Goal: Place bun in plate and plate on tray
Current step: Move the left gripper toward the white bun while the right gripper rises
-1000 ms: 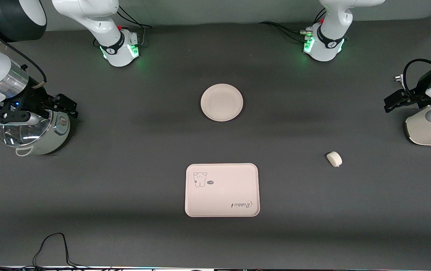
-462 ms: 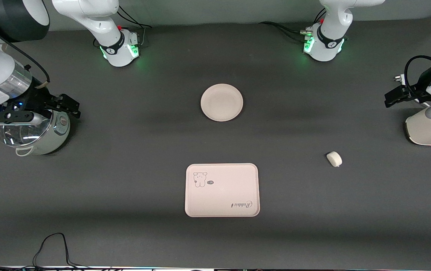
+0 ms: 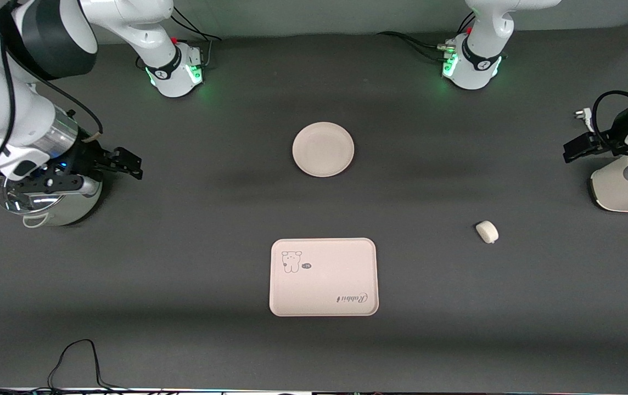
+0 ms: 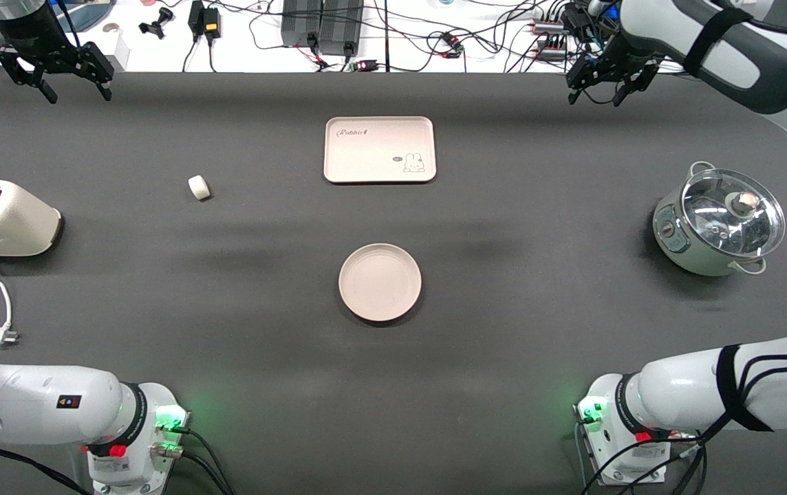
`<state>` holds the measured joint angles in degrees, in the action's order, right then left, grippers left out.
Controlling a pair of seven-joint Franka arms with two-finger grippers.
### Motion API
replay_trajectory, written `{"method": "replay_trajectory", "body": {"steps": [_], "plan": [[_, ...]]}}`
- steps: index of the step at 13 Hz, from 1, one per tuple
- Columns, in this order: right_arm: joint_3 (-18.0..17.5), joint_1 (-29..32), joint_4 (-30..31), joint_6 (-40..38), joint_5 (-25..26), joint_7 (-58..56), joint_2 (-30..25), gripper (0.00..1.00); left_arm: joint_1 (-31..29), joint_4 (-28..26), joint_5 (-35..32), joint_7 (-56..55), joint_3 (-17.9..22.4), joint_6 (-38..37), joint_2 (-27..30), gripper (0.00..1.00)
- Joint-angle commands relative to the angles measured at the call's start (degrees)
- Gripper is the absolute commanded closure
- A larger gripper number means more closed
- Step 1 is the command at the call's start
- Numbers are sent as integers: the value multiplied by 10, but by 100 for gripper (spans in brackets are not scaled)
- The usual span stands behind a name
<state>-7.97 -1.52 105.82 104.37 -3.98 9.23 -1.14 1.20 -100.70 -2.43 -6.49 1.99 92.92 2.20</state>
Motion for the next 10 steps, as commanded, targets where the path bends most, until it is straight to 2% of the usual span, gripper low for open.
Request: {"method": "replay_trajectory", "body": {"steps": [1, 5, 7, 10], "plan": [[2, -22, 7, 20, -8, 33, 7, 0, 0, -5, 0, 0, 1, 3, -27, 0], [2, -31, 8, 22, -8, 40, 12, 0, 11, -91, 1, -75, -2, 107, -39, 0], [3, -30, 11, 20, -9, 47, 11, 0, 14, -156, 18, -122, -4, 208, -52, 0], [2, -34, 24, 23, -9, 61, 14, 0, 32, -161, 43, -169, -8, 306, -142, 0]]}}
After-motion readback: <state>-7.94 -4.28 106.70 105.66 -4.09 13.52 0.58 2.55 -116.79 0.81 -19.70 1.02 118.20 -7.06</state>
